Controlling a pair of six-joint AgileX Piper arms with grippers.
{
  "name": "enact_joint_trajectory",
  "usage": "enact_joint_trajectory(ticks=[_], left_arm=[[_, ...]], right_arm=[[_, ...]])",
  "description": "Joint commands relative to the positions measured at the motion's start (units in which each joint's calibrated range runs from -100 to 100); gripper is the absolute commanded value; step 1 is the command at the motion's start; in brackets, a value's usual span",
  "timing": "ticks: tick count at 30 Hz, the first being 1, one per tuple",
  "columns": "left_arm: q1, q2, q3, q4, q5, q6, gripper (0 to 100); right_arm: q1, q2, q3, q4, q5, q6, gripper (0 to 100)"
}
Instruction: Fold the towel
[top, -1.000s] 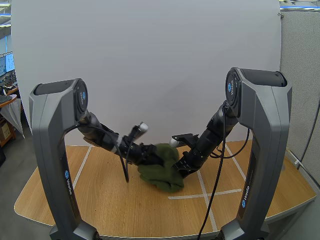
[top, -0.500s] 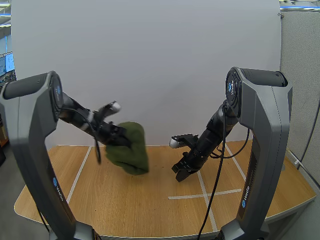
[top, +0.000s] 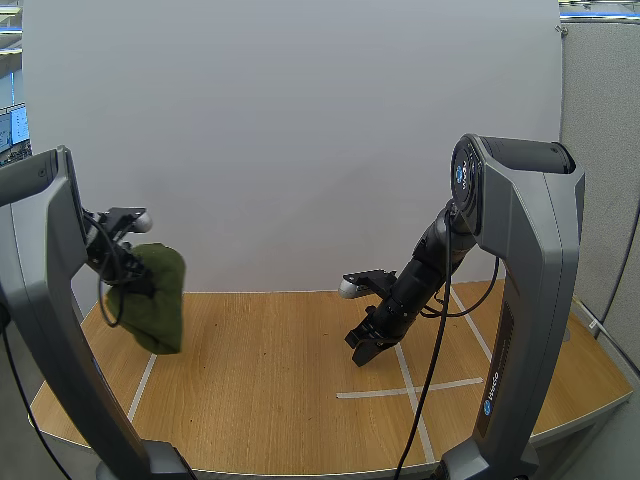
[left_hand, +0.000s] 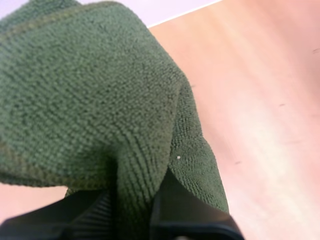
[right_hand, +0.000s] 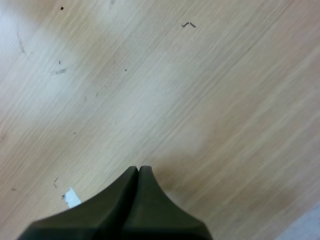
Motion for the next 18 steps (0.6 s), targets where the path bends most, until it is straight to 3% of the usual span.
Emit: enact_joint_trajectory(ticks=[1,18], left_arm=[[3.08,4.8,-8.3,1.6,1.5,2.6,0],[3.44,19.8,-22.7,5.4,1.5,5.1,0]], right_arm=[[0.0,-1.8,0.7,-1.5,3.5,2.0,0],[0.0,-16.6,2.4,-4.7,4.5,8.7,0]])
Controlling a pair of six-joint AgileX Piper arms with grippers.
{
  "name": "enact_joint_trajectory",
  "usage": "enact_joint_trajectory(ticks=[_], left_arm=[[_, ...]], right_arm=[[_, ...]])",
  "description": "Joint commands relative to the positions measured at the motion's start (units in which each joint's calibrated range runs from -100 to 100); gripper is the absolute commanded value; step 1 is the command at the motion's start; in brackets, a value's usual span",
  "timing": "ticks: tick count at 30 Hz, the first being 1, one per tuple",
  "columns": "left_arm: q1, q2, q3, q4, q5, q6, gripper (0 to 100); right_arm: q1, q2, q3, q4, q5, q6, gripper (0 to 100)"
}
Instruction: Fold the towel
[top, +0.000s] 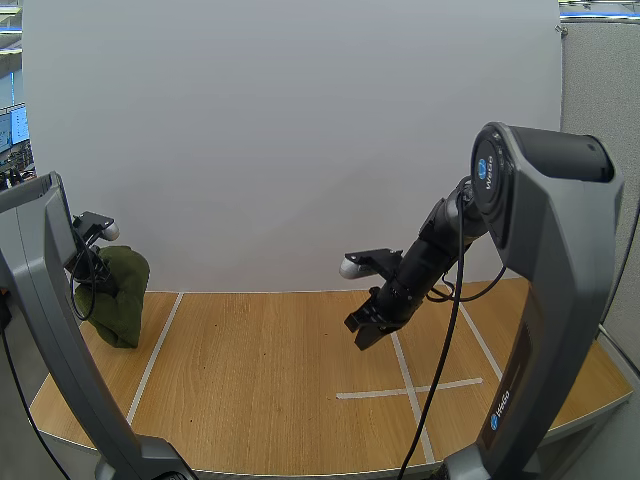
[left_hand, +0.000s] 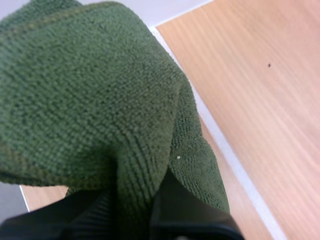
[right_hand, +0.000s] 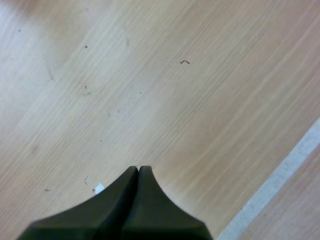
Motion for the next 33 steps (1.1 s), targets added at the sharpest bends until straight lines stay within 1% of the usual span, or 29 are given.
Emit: enact_joint_trajectory(ticks=[1,7,13,16,21,23,33], left_arm=[[0.09,4.5,-3.2,1.5,0.9,1.3,0],[-0.08,7.3,-3.2,1.5,0.9,2.2,0],[-0.16,9.6,-3.2,1.3,0.9,3.5,0],[-0.57,11.1,-3.8,1.2,0.9,3.5,0],[-1.67,13.0,-5.0,0.6,0.9,3.5,0],[-1.80,13.5,-5.4,0.4,0.9,3.5,0],[-1.80,13.5,-5.5,0.5,0.9,3.2,0]], right_arm=[[0.0,-6.2,0.3,-3.1,1.7,3.9,0],[0.0,-7.5,0.3,-4.6,2.3,6.7,0],[0.0,-7.6,0.3,-4.6,2.7,7.6,0],[0.0,-7.6,0.3,-4.7,2.8,7.8,0],[0.0,-7.6,0.3,-4.8,3.6,8.3,0],[0.0,-7.6,0.3,-4.8,3.7,8.3,0],[0.0,-7.6,0.3,-4.9,4.3,8.3,0]])
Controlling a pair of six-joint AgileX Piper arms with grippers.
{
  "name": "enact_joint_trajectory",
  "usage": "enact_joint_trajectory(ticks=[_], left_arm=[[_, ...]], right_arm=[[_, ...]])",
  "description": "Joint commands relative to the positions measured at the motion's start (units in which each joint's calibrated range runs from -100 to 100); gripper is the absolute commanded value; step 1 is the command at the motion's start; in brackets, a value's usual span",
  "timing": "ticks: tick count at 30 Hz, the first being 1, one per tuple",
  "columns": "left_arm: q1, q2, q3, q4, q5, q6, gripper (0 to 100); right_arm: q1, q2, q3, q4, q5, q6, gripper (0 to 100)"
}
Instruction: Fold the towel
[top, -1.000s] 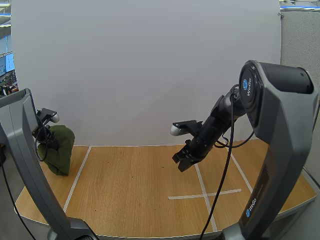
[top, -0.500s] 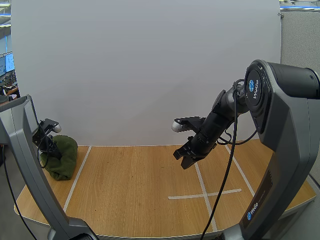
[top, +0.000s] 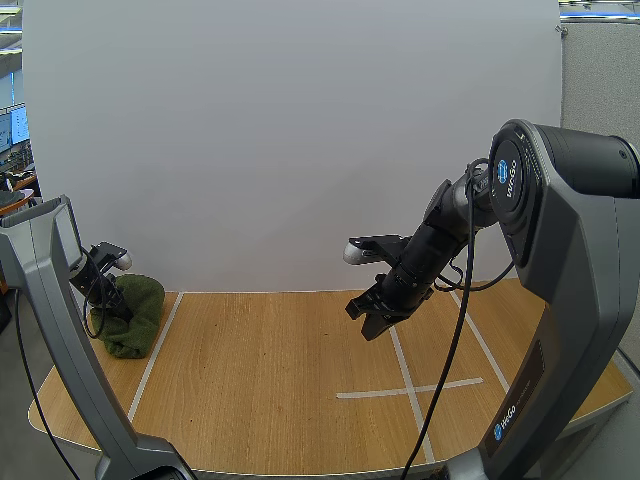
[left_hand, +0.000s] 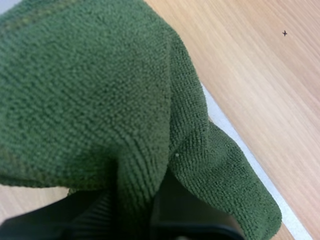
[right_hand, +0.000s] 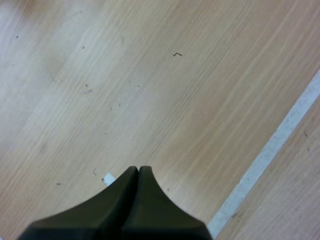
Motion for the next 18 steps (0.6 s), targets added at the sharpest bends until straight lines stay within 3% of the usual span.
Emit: enact_joint_trajectory(ticks=[1,4,6,8,12,14,15,18], left_arm=[[-0.38,0.6,-0.4,-0.9,0.9,0.1,0],[-0.38,0.6,-0.4,-0.2,0.9,-0.6,0],[-0.38,0.6,-0.4,-0.2,0.9,-0.8,8],[-0.29,0.3,-0.6,-0.2,0.9,-1.0,24],[0.11,-1.2,-1.9,-0.2,0.9,-1.4,75],[0.28,-2.1,-3.0,-0.1,0.9,-2.3,93],[0.35,-2.5,-3.6,0.0,0.9,-2.6,99],[0.52,-3.8,-4.6,0.1,0.9,-3.0,100]], right_arm=[[0.0,-1.0,0.3,-0.7,1.3,0.2,0],[0.0,-1.0,0.3,-0.7,1.3,0.2,0],[0.0,-1.0,0.3,-0.8,1.3,0.2,0],[0.0,-1.0,0.3,-0.8,1.3,0.2,0],[0.0,-1.0,0.3,-0.8,1.3,0.2,0],[0.0,-1.0,0.3,-0.8,1.3,0.2,0],[0.0,-1.0,0.3,-0.8,1.3,0.1,0],[0.0,-1.0,0.3,-0.8,1.3,0.1,0]])
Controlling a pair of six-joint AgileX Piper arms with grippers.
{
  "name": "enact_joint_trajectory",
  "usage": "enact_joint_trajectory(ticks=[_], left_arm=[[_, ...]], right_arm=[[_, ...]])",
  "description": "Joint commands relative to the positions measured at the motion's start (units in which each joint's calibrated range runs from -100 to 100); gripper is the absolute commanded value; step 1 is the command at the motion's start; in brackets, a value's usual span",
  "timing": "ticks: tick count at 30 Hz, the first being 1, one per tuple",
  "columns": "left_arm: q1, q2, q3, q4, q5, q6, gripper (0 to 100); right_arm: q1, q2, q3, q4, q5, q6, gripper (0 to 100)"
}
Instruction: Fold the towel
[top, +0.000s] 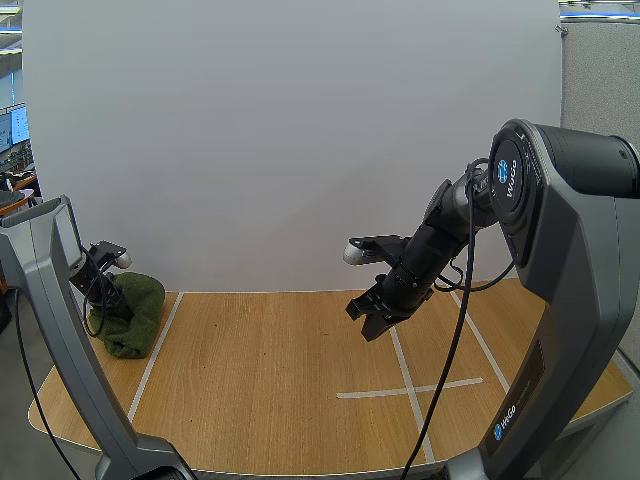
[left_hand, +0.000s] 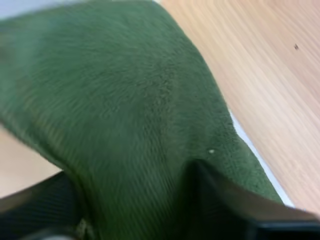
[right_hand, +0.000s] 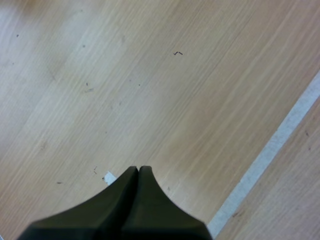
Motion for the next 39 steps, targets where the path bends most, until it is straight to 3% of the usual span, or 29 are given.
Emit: enact_joint_trajectory(ticks=[1,9,11,16,21,22,25,26,34,39], left_arm=[[0.54,-4.3,-4.0,0.0,0.9,-2.3,100],[1.54,-11.6,-4.8,0.6,0.9,-2.2,100],[1.92,-12.2,-4.8,1.3,0.9,-2.2,94],[2.78,-12.2,-4.8,1.9,0.9,-2.9,67],[2.89,-12.5,-4.8,1.9,0.9,-5.2,61],[2.89,-12.5,-4.8,1.9,0.9,-5.6,52],[2.89,-12.5,-4.8,1.0,0.9,-5.8,7],[2.89,-12.5,-4.8,0.6,0.9,-5.9,0],[2.72,-12.3,-4.3,-3.5,0.9,-5.9,0],[1.63,-11.6,0.2,-4.2,0.9,-4.3,0]], right_arm=[[0.0,-1.0,0.3,-0.6,1.0,0.1,0],[0.0,-1.0,0.3,-0.6,0.4,-0.8,0],[0.0,-1.0,0.3,-0.6,0.4,-1.4,0],[0.0,-1.0,0.3,-0.6,0.4,-1.6,0],[0.0,-1.0,0.3,-0.6,0.4,-1.7,0],[0.0,-1.0,0.3,-0.6,0.4,-1.7,0],[0.0,-1.0,0.3,-0.6,0.4,-1.7,0],[0.0,-1.0,0.3,-0.6,0.4,-1.7,0],[0.0,-1.0,0.3,-0.6,-1.3,-1.7,0],[0.0,-1.0,0.3,-0.6,-1.5,-1.7,0]])
